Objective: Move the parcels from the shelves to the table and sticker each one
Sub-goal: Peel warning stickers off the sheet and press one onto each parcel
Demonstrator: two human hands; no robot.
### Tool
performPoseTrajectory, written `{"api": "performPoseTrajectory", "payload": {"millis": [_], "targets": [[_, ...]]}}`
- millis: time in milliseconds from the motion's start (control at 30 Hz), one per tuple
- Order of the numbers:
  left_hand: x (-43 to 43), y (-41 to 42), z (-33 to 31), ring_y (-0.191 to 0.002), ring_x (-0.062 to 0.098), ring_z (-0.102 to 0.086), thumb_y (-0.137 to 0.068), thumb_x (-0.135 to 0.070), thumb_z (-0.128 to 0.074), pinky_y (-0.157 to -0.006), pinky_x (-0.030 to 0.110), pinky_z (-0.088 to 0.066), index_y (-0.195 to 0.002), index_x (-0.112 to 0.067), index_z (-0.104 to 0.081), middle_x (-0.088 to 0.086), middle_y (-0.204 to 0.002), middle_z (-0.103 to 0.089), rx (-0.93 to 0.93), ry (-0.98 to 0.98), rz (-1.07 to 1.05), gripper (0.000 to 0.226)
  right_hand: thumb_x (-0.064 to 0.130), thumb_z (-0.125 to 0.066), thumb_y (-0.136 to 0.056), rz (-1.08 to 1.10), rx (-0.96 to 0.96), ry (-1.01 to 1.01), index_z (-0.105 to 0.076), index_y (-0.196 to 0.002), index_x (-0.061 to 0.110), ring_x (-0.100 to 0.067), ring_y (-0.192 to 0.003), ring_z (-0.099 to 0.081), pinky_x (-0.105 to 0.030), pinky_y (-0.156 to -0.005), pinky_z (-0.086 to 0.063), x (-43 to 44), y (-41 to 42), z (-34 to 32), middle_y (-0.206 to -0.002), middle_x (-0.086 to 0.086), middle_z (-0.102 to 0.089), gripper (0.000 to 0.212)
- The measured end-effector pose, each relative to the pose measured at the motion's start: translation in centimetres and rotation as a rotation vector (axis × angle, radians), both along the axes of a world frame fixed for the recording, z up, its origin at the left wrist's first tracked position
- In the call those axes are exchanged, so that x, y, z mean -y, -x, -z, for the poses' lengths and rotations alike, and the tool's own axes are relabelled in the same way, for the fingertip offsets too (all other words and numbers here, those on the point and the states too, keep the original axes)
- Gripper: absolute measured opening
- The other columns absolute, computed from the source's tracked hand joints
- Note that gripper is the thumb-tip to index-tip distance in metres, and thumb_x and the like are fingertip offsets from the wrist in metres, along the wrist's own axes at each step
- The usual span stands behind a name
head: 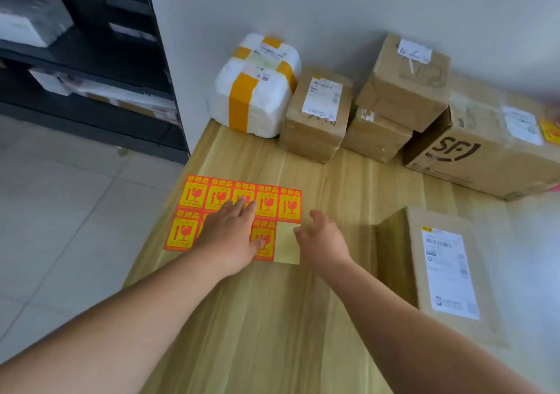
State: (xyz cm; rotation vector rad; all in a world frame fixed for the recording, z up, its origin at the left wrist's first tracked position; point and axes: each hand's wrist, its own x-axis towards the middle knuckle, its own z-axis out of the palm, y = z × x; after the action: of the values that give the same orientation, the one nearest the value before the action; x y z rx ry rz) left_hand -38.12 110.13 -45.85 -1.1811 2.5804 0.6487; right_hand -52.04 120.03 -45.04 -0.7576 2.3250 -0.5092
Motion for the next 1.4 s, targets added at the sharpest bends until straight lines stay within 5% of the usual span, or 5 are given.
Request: {"api": "performPoseTrajectory", "payload": {"millis": [567, 833, 1000, 1200, 1400], "targets": [[5.8, 5.6, 5.0, -0.145, 0.022, 0.019, -0.08, -0.071, -0.048, -0.118, 0.045, 0.003, -0.152, -0.018, 0.009, 0.003, -0.158, 0.021, 0.118, 0.02, 0.253, 0.106, 0.055, -0.054, -0.088, -0.277, -0.24, -0.11, 0.002, -0.154, 0.019, -0.021, -0.146, 0.015, -0.037, -0.117, 0.003, 3.7, 2.5, 6.4, -0.161, 0.001, 0.008, 0.094], [5.2, 4.7, 5.2, -0.147, 0.02, 0.011, -0.082, -0.066, -0.051, -0.12, 0.042, -0.002, -0.152, -0.02, 0.004, 0.0, -0.16, 0.01, 0.012, 0.022, 0.23, 0.101, 0.014, -0.06, -0.091, 0.166, 0.12, 0.287, -0.057, -0.122, 0.024, -0.013, -0.098, -0.062, -0.026, -0.086, -0.051, 4.9, 1.6, 5.0, -0.104, 0.007, -0.065, 0.032], [5.5, 5.1, 2.8, -0.139, 0.025, -0.029, -0.08, -0.053, -0.066, -0.114, 0.04, -0.024, -0.151, -0.017, -0.014, 0.006, -0.151, -0.033, -0.194, -0.031, 0.072, 0.095, 0.008, -0.058, -0.092, 0.258, 0.275, 0.348, -0.061, -0.096, 0.025, -0.013, -0.082, -0.066, -0.026, -0.076, -0.054, 5.5, 1.7, 2.6, -0.088, 0.004, -0.069, 0.018], [7.3, 5.2, -2.9, -0.096, 0.022, -0.061, -0.091, -0.027, -0.058, -0.087, 0.042, -0.051, -0.099, -0.032, -0.062, -0.002, -0.107, -0.064, -0.324, -0.27, -0.14, 0.01, 0.009, -0.057, -0.093, 0.199, 0.242, 0.358, -0.063, -0.098, 0.024, -0.012, -0.082, -0.066, -0.026, -0.074, -0.052, 4.2, 2.4, -1.9, -0.087, 0.005, -0.069, 0.017], [6.6, 5.0, -8.0, -0.082, 0.021, -0.066, -0.094, -0.019, -0.055, -0.078, 0.038, -0.055, -0.089, -0.022, -0.066, 0.002, -0.088, -0.069, -0.415, -0.48, -0.163, 0.012, 0.011, -0.057, -0.093, 0.221, 0.184, 0.396, -0.059, -0.093, 0.035, -0.009, -0.081, -0.066, -0.027, -0.071, -0.052, 2.9, 2.0, -6.5, -0.087, 0.007, -0.07, 0.024]]}}
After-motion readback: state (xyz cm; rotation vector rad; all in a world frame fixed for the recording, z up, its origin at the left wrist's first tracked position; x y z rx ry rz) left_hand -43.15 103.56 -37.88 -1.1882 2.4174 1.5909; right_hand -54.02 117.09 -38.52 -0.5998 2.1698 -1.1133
